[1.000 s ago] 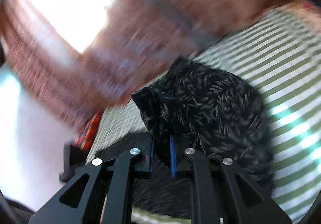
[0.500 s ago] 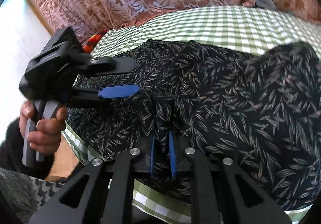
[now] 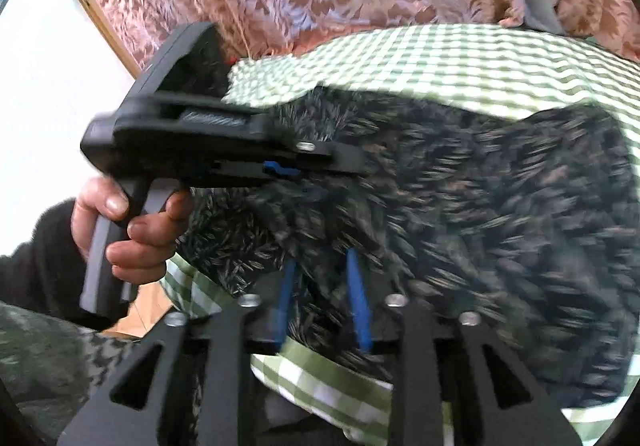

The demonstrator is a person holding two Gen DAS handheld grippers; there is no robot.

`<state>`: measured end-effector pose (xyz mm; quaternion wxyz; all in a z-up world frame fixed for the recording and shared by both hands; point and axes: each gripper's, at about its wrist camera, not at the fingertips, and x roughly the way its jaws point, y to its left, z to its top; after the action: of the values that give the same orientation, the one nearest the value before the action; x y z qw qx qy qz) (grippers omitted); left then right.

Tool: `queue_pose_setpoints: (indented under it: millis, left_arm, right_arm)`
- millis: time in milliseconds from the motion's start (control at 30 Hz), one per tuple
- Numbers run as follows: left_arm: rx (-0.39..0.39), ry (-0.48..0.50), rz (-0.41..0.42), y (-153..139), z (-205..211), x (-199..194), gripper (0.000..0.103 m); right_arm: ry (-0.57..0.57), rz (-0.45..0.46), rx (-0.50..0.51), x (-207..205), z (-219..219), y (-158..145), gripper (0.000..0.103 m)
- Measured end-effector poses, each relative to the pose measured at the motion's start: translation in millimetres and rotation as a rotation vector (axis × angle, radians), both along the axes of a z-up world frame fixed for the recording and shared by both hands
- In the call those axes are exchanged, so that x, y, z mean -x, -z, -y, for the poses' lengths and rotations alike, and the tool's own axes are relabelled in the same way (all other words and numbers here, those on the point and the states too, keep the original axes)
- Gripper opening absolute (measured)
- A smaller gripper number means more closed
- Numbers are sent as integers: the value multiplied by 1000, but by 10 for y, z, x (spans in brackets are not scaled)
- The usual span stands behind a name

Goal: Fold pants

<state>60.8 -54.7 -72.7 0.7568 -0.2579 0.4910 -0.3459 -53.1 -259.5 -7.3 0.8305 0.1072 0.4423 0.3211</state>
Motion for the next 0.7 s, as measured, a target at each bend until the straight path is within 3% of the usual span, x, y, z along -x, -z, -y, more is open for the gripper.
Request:
queue_pose_setpoints:
  millis: [133, 333, 433, 533, 600, 700]
  left_arm:
    - [56, -9, 64, -279, -161, 34, 11]
    - [27, 22, 45, -197, -144, 108, 11]
    - [-39, -2, 32, -80, -203, 135, 11]
    - [-92, -5, -32, 154, -259, 124, 11]
    - [-165, -1, -31, 283, -242, 146, 11]
    - [-147, -12, -54, 372, -294, 143, 11]
  right_arm:
    - [153, 8, -92, 76, 741, -263, 49]
    - [443, -49, -31, 287, 1689, -280, 52]
    - [466, -92, 31, 317, 1662, -177, 52]
    - [432, -137, 54, 268, 1506, 17, 52]
    - [396, -161, 170, 210, 1352, 160, 51]
    - [385, -167, 207, 178, 1338, 146, 51]
